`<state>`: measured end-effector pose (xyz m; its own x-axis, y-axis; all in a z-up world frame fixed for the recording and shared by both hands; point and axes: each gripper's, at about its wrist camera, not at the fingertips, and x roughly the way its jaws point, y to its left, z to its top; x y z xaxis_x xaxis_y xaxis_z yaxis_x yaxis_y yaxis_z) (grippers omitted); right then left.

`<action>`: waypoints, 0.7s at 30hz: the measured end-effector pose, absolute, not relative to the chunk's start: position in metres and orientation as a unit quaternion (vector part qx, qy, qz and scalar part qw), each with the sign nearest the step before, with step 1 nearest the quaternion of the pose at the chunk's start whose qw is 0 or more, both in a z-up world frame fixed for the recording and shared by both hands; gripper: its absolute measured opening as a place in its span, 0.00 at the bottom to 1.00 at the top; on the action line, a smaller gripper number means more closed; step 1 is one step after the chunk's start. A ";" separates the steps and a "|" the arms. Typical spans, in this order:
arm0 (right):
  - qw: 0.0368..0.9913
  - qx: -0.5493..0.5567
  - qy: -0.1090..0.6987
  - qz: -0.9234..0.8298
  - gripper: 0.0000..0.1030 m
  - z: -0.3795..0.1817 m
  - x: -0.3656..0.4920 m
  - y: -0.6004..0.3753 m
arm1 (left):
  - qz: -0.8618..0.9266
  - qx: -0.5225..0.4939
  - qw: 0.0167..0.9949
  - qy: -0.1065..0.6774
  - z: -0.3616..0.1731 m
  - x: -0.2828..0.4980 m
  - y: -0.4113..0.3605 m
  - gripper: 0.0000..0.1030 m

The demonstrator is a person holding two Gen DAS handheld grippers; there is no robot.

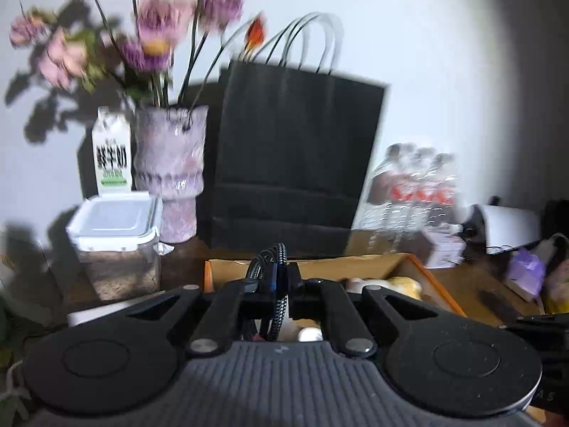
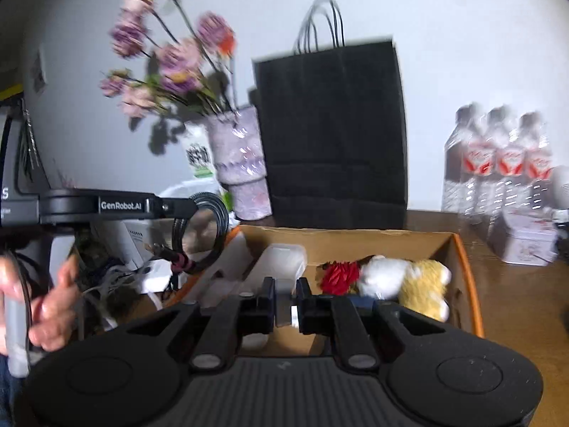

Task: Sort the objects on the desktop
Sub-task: 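Carry the cable and white item into the cardboard box and open both tools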

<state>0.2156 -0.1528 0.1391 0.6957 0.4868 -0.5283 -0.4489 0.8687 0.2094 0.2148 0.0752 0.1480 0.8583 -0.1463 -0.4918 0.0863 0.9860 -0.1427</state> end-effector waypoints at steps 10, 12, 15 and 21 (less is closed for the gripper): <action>0.869 0.040 0.435 0.235 0.11 0.074 0.369 -0.089 | -0.025 -0.018 0.934 0.356 0.083 0.330 0.076 0.11; 0.859 0.040 0.458 0.224 0.14 0.062 0.382 -0.082 | -0.037 -0.022 0.932 0.359 0.079 0.332 0.077 0.38; 0.865 0.028 0.460 0.197 0.24 0.056 0.387 -0.079 | -0.028 -0.018 0.936 0.350 0.082 0.329 0.078 0.53; 0.883 0.045 0.422 0.198 0.35 0.087 0.345 -0.108 | -0.025 -0.027 0.946 0.323 0.114 0.300 0.085 0.68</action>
<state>0.3448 -0.1079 0.0875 0.5648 0.3886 -0.7280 -0.3119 0.9173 0.2476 0.2998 0.0848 0.1135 0.7903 -0.0656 -0.6093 0.0306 0.9972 -0.0676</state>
